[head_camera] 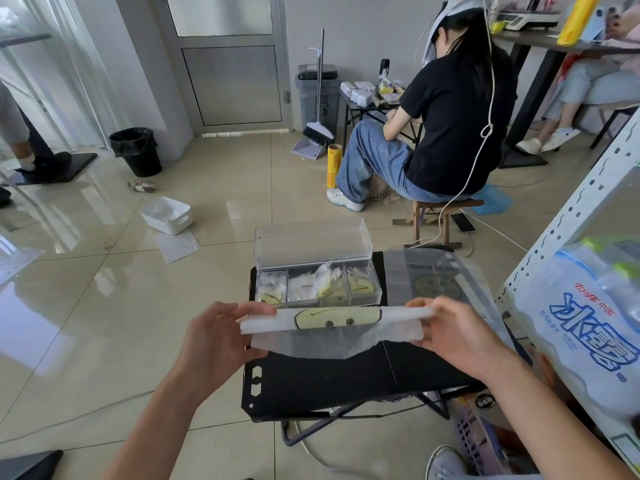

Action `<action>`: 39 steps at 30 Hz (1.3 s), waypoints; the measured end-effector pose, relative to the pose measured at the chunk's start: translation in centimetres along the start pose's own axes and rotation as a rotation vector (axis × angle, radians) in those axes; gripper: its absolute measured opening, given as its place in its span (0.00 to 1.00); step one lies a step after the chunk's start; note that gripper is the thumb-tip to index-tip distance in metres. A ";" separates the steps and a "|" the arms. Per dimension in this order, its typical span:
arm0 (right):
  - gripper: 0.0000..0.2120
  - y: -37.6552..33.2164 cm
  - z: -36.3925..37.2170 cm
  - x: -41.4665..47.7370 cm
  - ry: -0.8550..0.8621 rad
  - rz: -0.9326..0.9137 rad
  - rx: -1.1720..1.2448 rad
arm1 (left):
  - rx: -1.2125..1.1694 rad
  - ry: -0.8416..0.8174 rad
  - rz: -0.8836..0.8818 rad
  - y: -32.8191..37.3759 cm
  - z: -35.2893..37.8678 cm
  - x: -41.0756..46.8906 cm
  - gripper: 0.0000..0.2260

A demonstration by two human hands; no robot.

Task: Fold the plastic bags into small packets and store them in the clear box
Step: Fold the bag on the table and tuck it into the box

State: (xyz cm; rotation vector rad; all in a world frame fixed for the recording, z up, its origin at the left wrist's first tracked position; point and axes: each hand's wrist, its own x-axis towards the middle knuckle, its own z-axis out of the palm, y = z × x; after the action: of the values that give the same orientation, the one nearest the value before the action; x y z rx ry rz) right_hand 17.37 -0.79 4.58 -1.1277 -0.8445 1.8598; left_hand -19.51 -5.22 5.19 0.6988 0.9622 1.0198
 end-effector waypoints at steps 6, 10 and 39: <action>0.12 2.7 -0.8 2.0 0.127 -0.108 -0.457 | 0.574 0.230 0.139 -3.3 -1.3 1.6 0.11; 0.18 5.2 -1.0 4.0 0.269 -0.102 -0.625 | 0.762 0.381 0.101 -6.6 -2.2 3.3 0.11; 0.31 17.7 6.7 4.8 0.028 -0.549 -1.674 | 1.864 0.184 0.183 -21.3 1.7 6.7 0.31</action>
State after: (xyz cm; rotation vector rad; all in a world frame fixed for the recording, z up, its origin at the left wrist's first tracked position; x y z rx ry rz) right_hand 4.91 -5.81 -9.52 -1.4733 -2.5081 0.3615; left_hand -8.58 -7.23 -14.20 2.2248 1.9389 0.0127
